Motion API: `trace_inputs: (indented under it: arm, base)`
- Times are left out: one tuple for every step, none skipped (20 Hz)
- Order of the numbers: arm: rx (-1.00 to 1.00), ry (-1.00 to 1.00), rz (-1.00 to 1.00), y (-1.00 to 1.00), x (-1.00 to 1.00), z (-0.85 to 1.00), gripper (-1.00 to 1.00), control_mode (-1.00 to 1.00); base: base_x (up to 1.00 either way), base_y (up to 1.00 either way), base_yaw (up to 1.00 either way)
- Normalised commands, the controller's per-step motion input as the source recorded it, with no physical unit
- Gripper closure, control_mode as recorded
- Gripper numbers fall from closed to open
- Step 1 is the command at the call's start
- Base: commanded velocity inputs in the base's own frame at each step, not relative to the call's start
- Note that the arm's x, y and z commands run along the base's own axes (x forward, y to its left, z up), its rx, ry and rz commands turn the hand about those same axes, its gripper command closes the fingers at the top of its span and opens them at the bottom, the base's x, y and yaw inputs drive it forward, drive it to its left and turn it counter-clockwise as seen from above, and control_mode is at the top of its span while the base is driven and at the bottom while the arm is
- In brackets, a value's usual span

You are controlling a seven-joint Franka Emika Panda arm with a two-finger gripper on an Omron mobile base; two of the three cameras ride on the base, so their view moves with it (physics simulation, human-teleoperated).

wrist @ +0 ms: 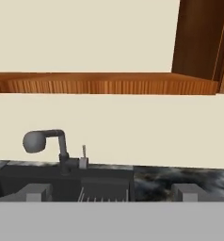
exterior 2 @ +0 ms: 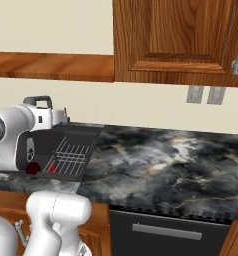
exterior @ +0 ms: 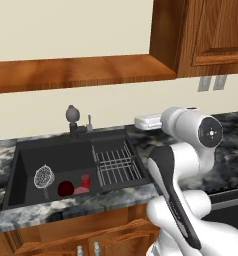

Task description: Pick the strainer and mug and place them in the sink. Then turn on the water.

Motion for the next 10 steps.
trace_inputs:
  arm:
    - [0.0,-0.06,0.0,0.14,0.16,-0.2,-1.0,-1.0]
    - [0.0,-0.05,0.0,0.26,0.21,-0.23,-1.0,-1.0]
    - [0.0,-0.05,0.0,0.19,0.18,-0.21,-1.0,-1.0]
    - [0.0,-0.04,0.0,0.09,0.14,-0.19,-1.0,-1.0]
    - [0.0,-0.05,0.0,0.03,0.1,-0.2,-1.0,-1.0]
    - [0.0,-0.06,0.0,0.0,0.09,-0.2,-1.0,-1.0]
    - [0.01,-0.07,0.0,0.0,0.07,-0.2,-1.0,-1.0]
    - [0.01,-0.07,0.0,0.0,0.04,-0.21,-1.0,-1.0]
    - [0.01,-0.07,0.0,0.0,0.06,-0.23,-1.0,-1.0]
    - [0.0,-0.07,0.0,0.0,0.08,-0.24,-1.0,-1.0]
  base:
    - [0.0,0.0,0.0]
    - [0.0,0.0,0.0]
    - [0.0,0.0,0.0]
    - [0.0,0.0,0.0]
    - [0.0,0.0,0.0]
    - [0.0,0.0,0.0]
    - [0.0,0.0,0.0]
    - [0.0,0.0,0.0]
    - [0.0,0.0,0.0]
    - [0.0,0.0,0.0]
